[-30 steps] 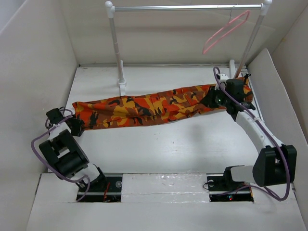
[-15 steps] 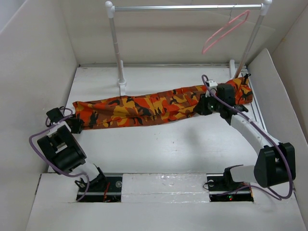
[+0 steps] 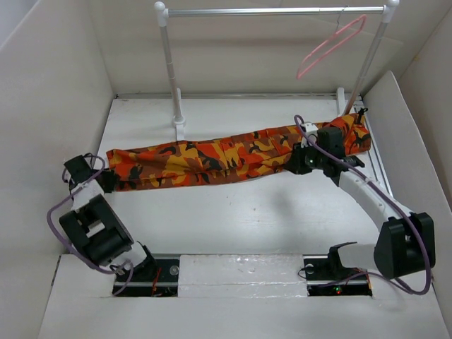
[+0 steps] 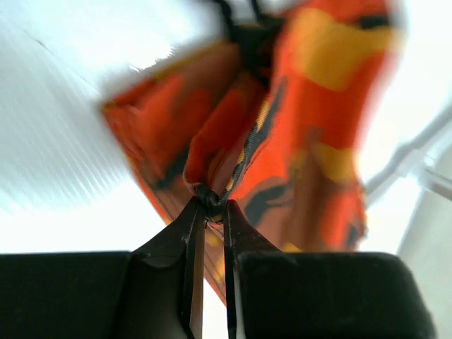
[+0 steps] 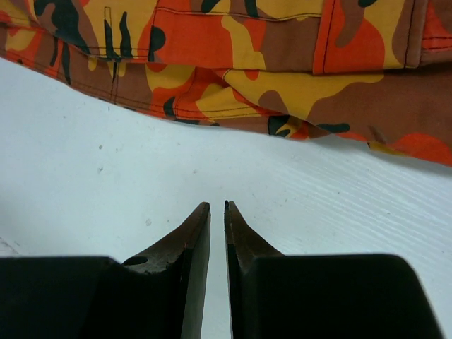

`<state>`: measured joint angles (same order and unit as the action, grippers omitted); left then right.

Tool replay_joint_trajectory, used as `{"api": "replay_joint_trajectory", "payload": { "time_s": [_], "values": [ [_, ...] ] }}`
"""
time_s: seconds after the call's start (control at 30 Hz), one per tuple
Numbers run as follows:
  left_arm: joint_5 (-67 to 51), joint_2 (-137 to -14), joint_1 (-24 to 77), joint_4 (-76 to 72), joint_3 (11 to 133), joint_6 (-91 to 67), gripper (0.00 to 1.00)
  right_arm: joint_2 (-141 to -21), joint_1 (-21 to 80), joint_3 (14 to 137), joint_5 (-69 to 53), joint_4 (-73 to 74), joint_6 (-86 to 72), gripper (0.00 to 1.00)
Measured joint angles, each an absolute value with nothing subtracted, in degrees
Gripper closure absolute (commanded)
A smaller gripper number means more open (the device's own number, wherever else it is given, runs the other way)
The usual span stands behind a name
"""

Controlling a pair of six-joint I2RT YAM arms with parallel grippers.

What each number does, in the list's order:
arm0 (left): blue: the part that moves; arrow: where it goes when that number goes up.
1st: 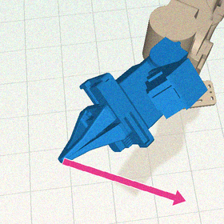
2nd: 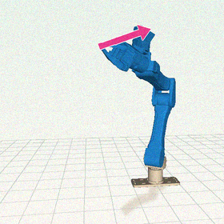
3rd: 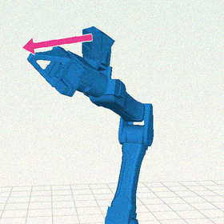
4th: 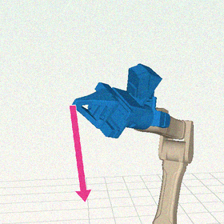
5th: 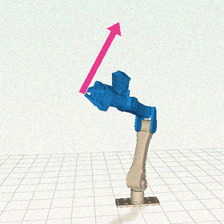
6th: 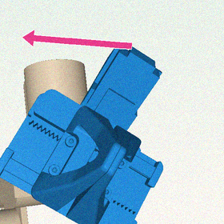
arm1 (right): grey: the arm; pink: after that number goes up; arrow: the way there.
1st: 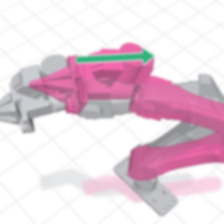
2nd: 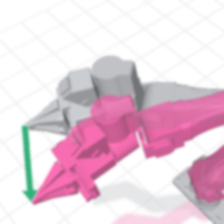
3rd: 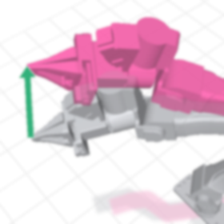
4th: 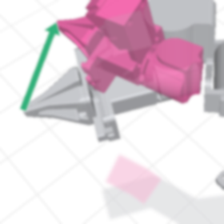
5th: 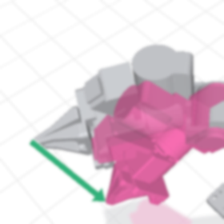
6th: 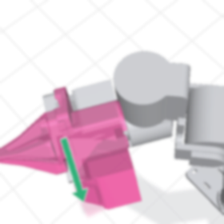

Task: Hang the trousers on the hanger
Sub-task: Fold the trousers at the center of the board.

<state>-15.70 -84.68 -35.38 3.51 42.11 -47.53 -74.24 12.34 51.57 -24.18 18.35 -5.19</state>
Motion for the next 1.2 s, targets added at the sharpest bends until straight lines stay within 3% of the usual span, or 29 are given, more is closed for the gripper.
{"api": "replay_joint_trajectory", "payload": {
  "time_s": [0.37, 0.57, 0.9, 1.2],
  "values": [
    [-19.38, -59.57, -31.16, 16.91, 54.52, -50.04, 1.00, -70.98, 9.30, 60.45, -19.05, 30.20, -2.37, 0.80],
    [-23.09, -57.84, -26.87, 22.63, 61.25, -53.89, 1.00, -73.45, 11.14, 68.25, -18.61, 33.12, -1.69, 0.81],
    [-21.61, -58.04, -22.83, 35.29, 96.49, -56.88, 1.00, -74.30, 11.77, 69.65, -18.20, 37.34, -0.16, 0.81],
    [-23.49, -50.59, -22.83, 38.48, 95.92, -60.99, 1.00, -73.56, 11.77, 72.29, -15.81, 38.81, 1.34, 0.81]
  ]
}}
